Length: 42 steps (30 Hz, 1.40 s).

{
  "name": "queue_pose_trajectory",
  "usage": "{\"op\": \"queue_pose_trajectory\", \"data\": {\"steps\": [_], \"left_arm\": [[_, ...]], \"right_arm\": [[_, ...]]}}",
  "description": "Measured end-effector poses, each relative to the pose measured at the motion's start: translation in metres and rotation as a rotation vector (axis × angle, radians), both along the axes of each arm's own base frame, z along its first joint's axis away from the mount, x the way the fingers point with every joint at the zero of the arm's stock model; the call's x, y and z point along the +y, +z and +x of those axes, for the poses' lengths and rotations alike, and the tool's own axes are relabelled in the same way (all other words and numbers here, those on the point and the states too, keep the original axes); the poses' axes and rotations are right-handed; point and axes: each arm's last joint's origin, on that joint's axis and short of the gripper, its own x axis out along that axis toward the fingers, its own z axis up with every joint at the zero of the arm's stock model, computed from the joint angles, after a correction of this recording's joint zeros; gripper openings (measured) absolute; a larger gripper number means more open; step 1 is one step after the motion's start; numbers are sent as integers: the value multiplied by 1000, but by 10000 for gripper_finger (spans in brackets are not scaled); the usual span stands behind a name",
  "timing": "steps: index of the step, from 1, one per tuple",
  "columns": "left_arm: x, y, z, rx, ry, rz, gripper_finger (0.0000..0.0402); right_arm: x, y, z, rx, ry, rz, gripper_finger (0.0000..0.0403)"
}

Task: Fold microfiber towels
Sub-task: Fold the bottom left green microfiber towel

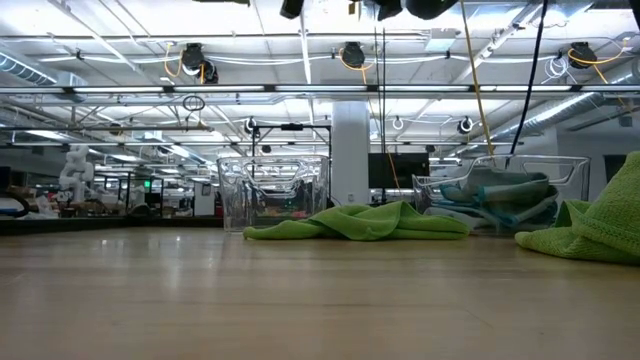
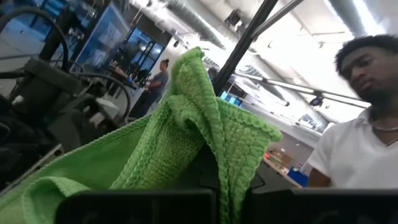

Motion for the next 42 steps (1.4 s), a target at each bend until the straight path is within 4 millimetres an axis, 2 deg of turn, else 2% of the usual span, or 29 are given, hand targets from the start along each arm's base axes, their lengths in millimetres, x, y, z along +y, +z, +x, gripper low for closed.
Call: {"op": "queue_pose_trajectory", "data": {"steps": [6,9,13,17,22,26,30,37,42], "left_arm": [[2,9,-20,-60,15,-14,5],[3,10,-24,-66,12,-38,5],[2,13,-25,-87,-21,-62,5],[1,7,-21,-19,-32,-61,5],[-7,-21,-6,264,-85,-40,5],[-22,-46,6,490,-142,7,5],[-37,-74,18,723,-153,57,5],[-56,-108,49,920,-95,127,5],[-67,-141,74,1080,-7,143,5]], "right_arm": [[-2,-1,-2,10,-31,-125,349],[-2,-1,-3,3,-47,-184,349],[-3,-11,0,116,-59,-129,349],[-7,-21,0,241,-82,-78,349],[-13,-26,-3,319,-28,-73,349],[-15,-19,-9,326,55,-48,349],[-15,-9,-19,342,64,-44,345],[-14,8,-37,351,61,-72,342],[-11,15,-49,390,73,-85,341]]}}
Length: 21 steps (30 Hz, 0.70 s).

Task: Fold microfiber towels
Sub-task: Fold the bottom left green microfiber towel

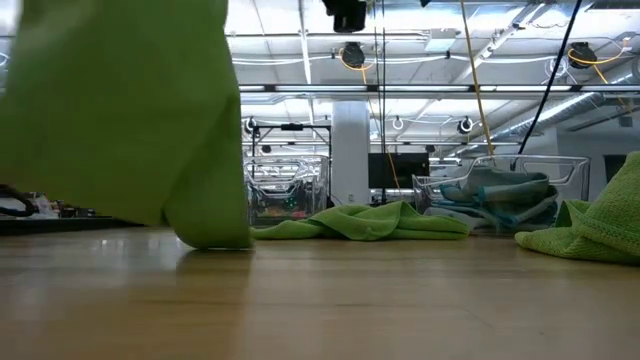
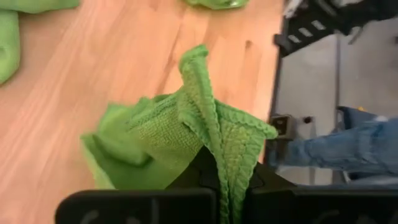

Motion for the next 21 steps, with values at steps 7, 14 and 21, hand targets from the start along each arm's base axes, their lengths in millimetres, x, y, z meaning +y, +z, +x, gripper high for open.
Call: {"op": "queue_pose_trajectory", "data": {"steps": [7,14,21], "left_arm": [[-5,-15,17,10,-13,45,5],[-19,-26,32,-14,-118,-20,5],[-47,-46,46,-44,-229,-1,5]], "right_arm": [[1,2,-8,40,5,-12,341],[1,0,-8,57,8,-11,341],[3,-1,-8,56,45,-27,341]]}}
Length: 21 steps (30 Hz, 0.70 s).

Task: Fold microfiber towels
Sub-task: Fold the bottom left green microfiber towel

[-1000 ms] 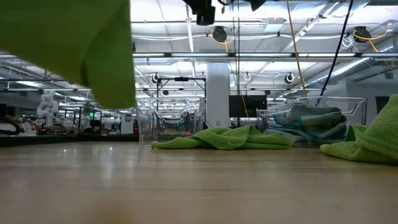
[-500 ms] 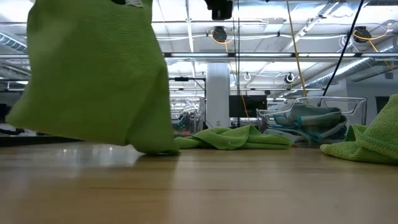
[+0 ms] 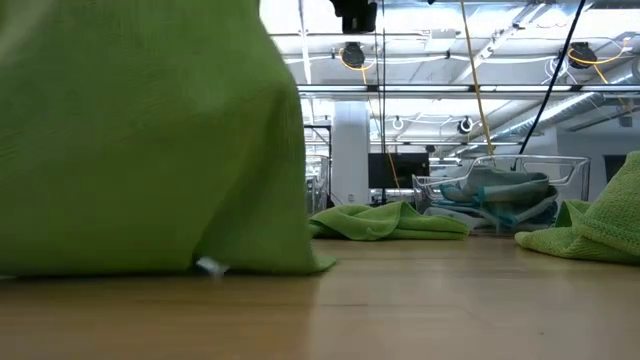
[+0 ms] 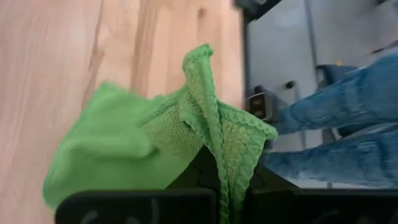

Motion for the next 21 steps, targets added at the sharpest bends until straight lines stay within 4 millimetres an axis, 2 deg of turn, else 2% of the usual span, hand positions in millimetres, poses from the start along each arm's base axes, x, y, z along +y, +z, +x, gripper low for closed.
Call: {"op": "queue_pose_trajectory", "data": {"steps": [3,12,21], "left_arm": [[-2,-16,8,51,4,16,5],[-13,-53,34,20,-152,-4,5],[-1,-81,50,23,-157,69,5]], "right_arm": [[0,-1,0,8,14,5,341],[1,-6,-2,55,27,-6,341],[1,-13,-4,117,37,-26,341]]}}
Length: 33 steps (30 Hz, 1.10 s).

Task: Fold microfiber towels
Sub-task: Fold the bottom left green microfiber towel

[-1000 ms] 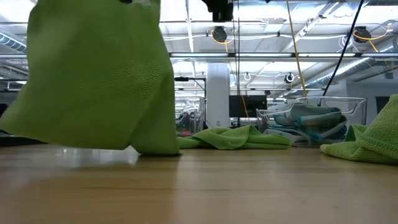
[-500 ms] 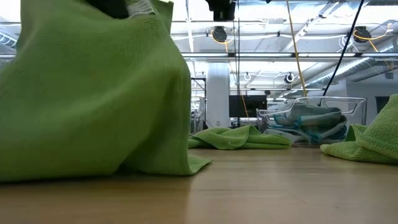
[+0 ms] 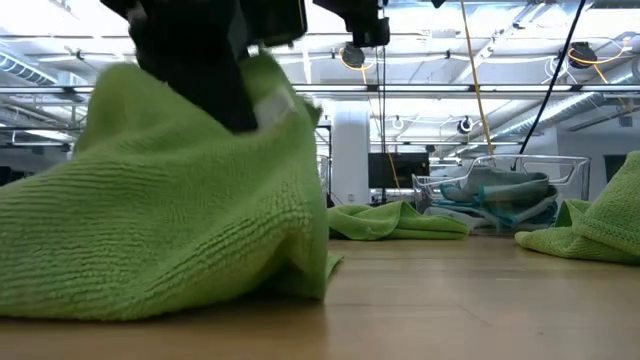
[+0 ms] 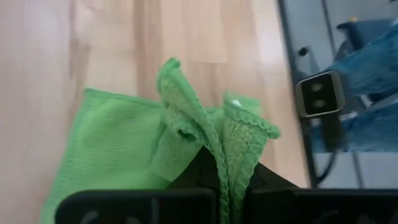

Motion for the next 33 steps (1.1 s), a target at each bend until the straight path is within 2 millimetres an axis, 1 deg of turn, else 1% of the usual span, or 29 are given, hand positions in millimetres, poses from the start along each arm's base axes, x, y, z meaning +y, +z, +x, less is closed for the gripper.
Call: {"op": "queue_pose_trajectory", "data": {"steps": [6,9,11,14,19,21,23,26,29,31,33], "left_arm": [[7,-13,5,8,-20,52,6],[10,-16,6,10,24,92,7],[12,-16,7,1,63,125,14],[14,-15,8,-23,101,182,51],[16,-8,6,-36,143,204,159],[19,0,4,-41,188,195,202],[25,11,-1,-24,232,183,237],[37,33,-13,11,319,137,270],[46,55,-30,53,390,109,280],[47,70,-40,28,398,101,276],[45,80,-48,-6,384,121,265]], "right_arm": [[0,-1,0,20,-6,18,341],[0,-1,0,28,-10,28,341],[0,-1,0,31,-13,35,341],[0,-1,0,35,-14,38,341],[2,-2,-1,55,-12,43,341],[2,-2,-3,66,-11,43,341],[3,-3,-5,86,-9,41,341],[4,-4,-12,135,-4,26,341],[9,-5,-21,188,-8,-12,341],[14,-7,-25,225,-13,-43,341],[20,-8,-28,254,-15,-69,341]]}}
